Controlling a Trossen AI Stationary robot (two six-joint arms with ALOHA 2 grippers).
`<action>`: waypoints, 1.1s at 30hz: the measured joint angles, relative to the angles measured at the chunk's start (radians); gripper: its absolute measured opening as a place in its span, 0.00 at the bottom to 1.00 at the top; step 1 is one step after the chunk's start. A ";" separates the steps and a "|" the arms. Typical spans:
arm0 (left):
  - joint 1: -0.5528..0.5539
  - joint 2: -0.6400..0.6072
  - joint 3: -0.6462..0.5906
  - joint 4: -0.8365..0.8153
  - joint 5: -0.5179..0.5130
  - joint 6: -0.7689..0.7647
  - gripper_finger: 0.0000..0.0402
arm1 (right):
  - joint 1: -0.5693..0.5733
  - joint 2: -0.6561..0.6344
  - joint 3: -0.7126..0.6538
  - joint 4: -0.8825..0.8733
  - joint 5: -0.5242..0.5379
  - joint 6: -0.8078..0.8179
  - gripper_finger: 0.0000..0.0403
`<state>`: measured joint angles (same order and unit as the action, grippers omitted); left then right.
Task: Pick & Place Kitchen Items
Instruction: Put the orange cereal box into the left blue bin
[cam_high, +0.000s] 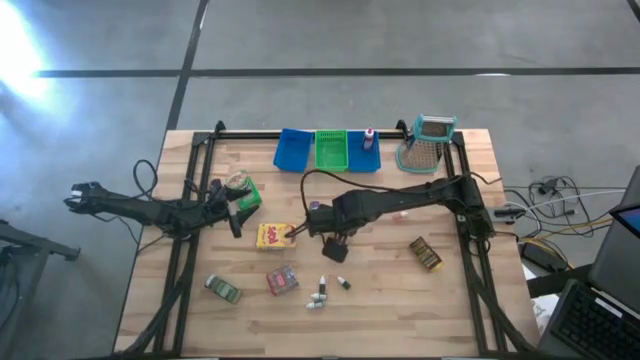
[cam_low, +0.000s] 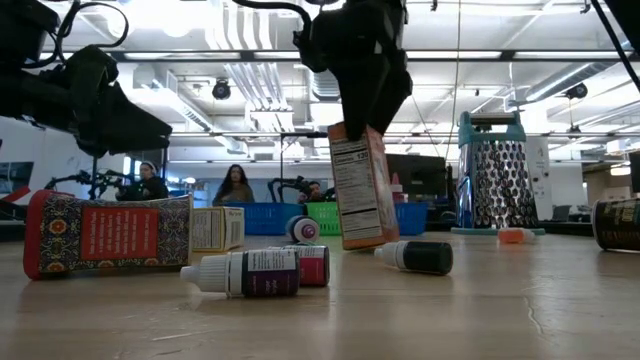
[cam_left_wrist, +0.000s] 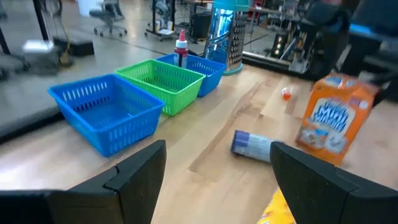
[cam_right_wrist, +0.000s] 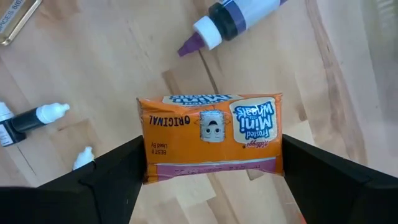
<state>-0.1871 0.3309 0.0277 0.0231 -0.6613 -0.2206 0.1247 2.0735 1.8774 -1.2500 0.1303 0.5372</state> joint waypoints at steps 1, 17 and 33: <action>0.000 0.000 0.000 0.000 -0.002 0.033 0.73 | -0.001 0.000 0.000 0.000 -0.001 0.004 0.83; 0.000 0.000 -0.003 0.034 -0.005 -0.110 0.73 | -0.001 0.000 0.000 0.001 -0.002 0.012 0.89; -0.003 0.016 -0.002 0.086 0.024 -0.456 0.73 | 0.001 0.000 0.000 0.000 -0.006 0.010 0.85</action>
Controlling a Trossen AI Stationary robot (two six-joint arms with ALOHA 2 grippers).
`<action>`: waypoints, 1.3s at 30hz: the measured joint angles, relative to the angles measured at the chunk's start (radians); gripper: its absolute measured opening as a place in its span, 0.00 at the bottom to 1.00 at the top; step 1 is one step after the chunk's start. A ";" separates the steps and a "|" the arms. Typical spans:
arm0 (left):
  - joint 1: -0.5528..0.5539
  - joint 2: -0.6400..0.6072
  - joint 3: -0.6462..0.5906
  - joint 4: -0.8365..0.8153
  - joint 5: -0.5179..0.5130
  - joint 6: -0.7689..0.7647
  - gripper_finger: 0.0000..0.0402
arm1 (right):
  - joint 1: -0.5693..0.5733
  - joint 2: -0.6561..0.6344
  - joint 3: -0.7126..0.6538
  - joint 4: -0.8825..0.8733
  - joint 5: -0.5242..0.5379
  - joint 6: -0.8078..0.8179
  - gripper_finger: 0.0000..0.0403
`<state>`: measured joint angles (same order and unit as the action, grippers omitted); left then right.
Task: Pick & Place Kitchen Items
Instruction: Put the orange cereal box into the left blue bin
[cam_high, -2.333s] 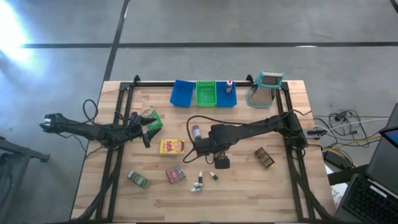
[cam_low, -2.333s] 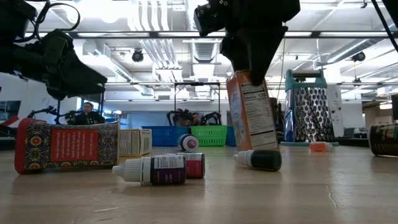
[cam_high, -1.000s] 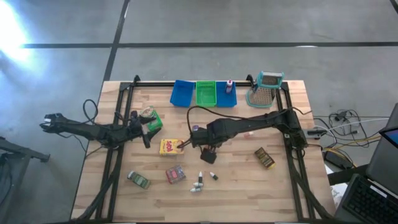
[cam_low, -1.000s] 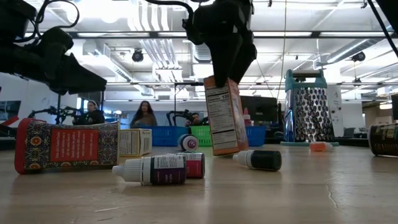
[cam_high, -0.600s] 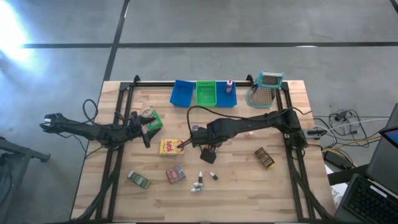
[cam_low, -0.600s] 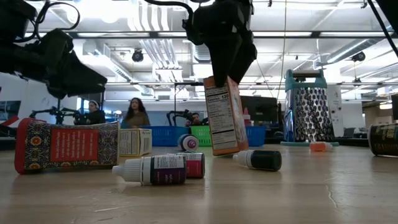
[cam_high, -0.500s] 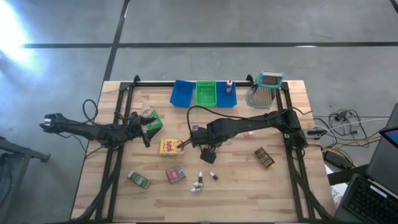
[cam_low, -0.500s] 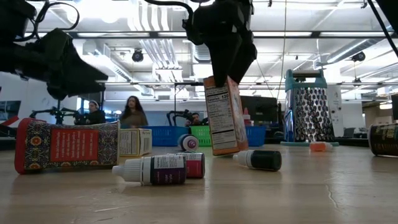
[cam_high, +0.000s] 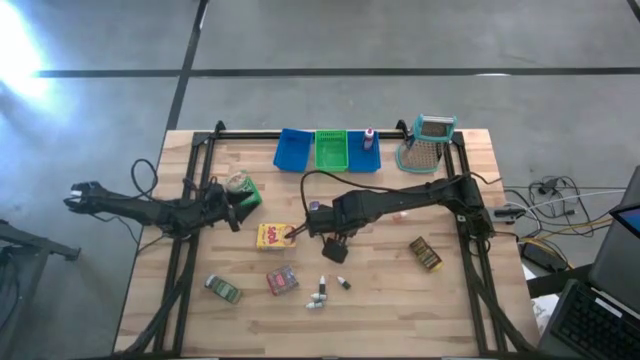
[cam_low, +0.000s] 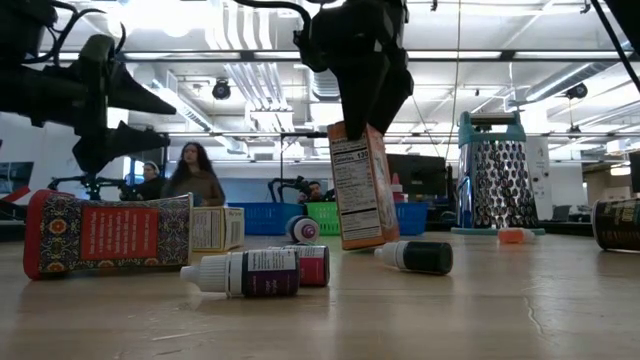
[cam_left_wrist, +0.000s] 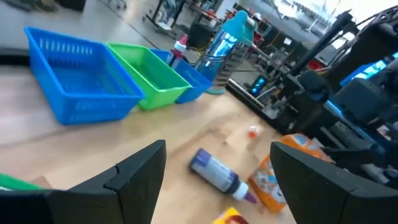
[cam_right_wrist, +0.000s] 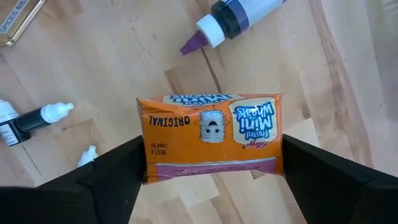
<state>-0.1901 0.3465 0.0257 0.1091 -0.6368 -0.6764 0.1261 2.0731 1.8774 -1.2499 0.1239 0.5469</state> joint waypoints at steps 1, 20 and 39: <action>-0.003 0.010 0.000 0.008 0.000 0.000 0.73 | 0.000 0.000 0.000 0.000 -0.001 0.000 0.86; -0.196 0.616 0.212 0.381 -0.131 0.233 0.73 | 0.000 0.000 0.000 0.000 0.000 -0.005 0.90; -0.193 1.142 0.497 0.382 -0.065 0.039 0.73 | 0.001 0.000 0.000 -0.016 0.000 -0.019 0.90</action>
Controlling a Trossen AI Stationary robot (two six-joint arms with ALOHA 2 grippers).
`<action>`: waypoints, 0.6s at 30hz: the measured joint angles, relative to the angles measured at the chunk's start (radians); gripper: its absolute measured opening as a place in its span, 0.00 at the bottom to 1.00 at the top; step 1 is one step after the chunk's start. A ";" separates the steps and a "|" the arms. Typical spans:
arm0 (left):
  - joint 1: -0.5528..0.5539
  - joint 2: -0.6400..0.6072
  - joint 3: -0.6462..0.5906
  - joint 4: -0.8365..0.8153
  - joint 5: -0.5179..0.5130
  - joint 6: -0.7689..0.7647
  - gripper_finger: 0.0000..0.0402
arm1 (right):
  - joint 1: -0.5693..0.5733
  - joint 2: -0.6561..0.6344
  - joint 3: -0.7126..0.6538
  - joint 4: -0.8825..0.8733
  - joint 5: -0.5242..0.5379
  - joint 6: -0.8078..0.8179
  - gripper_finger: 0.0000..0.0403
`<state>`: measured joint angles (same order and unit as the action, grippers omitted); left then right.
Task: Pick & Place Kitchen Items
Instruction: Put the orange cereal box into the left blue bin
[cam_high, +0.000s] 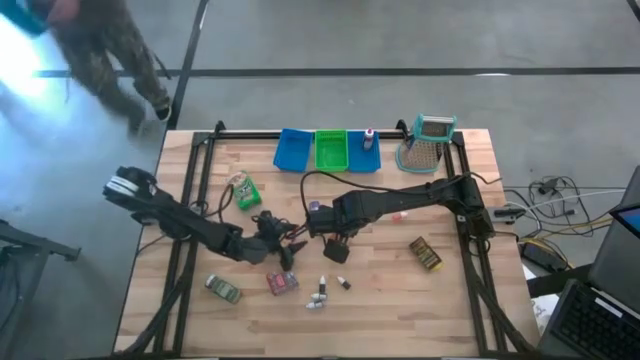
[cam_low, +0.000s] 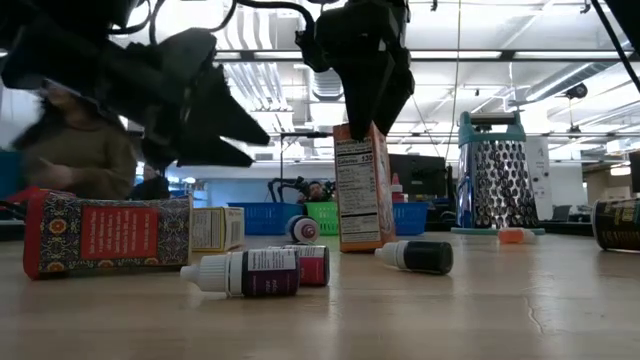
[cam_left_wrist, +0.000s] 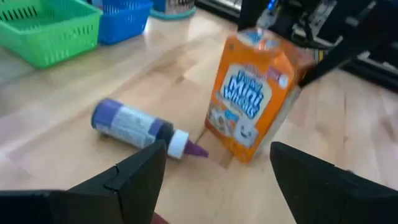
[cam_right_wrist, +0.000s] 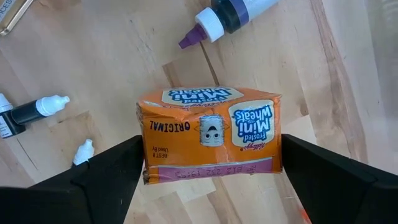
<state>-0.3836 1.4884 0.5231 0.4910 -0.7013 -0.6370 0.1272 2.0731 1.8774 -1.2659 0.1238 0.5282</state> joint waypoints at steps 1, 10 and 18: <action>-0.002 0.009 0.001 0.011 0.000 0.006 0.73 | 0.000 0.000 0.000 0.000 0.002 0.000 0.90; -0.054 0.068 0.072 0.079 -0.123 0.178 0.73 | -0.001 -0.006 0.000 0.050 0.011 -0.016 0.90; -0.112 0.132 0.108 0.078 -0.223 0.154 0.73 | -0.001 -0.030 0.000 0.050 0.033 -0.015 0.86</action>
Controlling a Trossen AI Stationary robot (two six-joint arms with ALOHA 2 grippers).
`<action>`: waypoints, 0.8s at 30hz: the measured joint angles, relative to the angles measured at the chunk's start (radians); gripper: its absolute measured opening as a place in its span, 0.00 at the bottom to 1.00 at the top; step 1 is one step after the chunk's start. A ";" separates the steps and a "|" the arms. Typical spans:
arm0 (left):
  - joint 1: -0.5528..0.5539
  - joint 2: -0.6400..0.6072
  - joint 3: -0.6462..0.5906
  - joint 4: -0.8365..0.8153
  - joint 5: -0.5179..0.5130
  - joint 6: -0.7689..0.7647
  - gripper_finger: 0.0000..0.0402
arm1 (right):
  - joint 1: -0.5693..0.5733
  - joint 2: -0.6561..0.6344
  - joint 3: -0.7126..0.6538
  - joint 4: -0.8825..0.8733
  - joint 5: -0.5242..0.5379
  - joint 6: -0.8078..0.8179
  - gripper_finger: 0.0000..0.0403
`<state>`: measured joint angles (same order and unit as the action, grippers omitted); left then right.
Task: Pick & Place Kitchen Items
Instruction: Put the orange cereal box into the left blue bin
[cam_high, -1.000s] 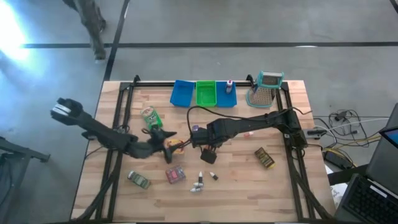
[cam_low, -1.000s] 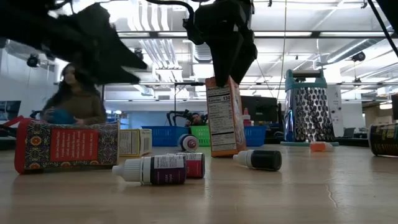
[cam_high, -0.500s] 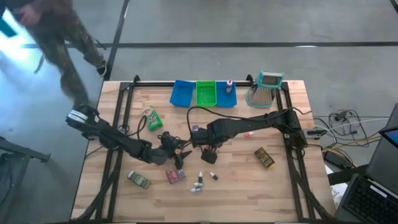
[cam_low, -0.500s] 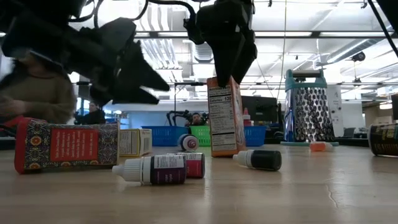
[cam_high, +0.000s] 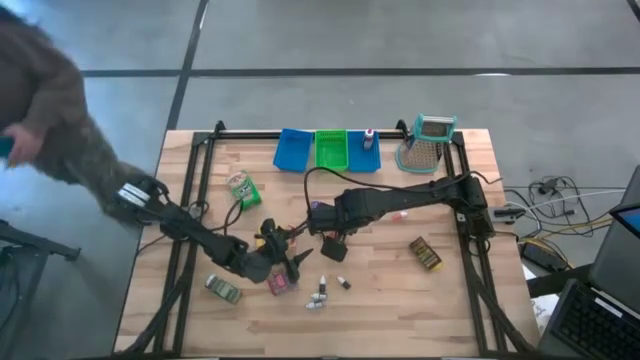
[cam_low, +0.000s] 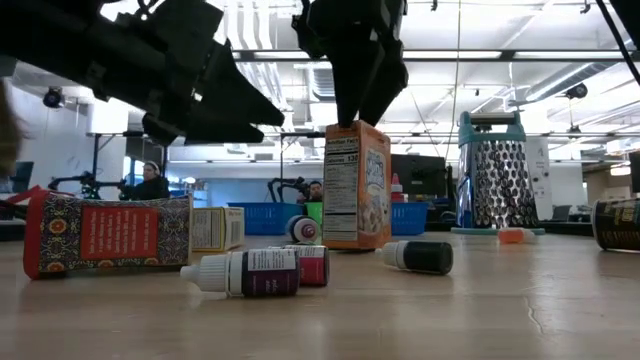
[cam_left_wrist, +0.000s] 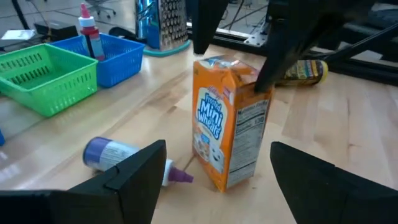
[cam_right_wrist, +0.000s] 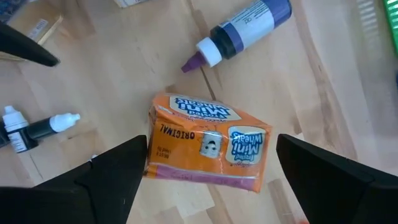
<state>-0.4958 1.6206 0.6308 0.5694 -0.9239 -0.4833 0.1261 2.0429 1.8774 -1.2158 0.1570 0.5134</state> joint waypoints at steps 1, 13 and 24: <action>-0.005 0.013 0.006 -0.001 -0.007 -0.009 0.73 | 0.000 -0.003 0.000 0.000 0.000 0.000 0.85; -0.018 0.141 0.132 0.007 -0.032 0.090 0.73 | 0.008 -0.035 0.000 0.003 0.003 0.001 0.85; -0.008 0.134 0.138 0.014 -0.035 0.105 0.73 | 0.021 -0.146 0.000 0.001 0.026 -0.024 0.88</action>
<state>-0.5037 1.7546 0.7686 0.5832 -0.9591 -0.3781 0.1474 1.8971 1.8774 -1.2152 0.1827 0.4892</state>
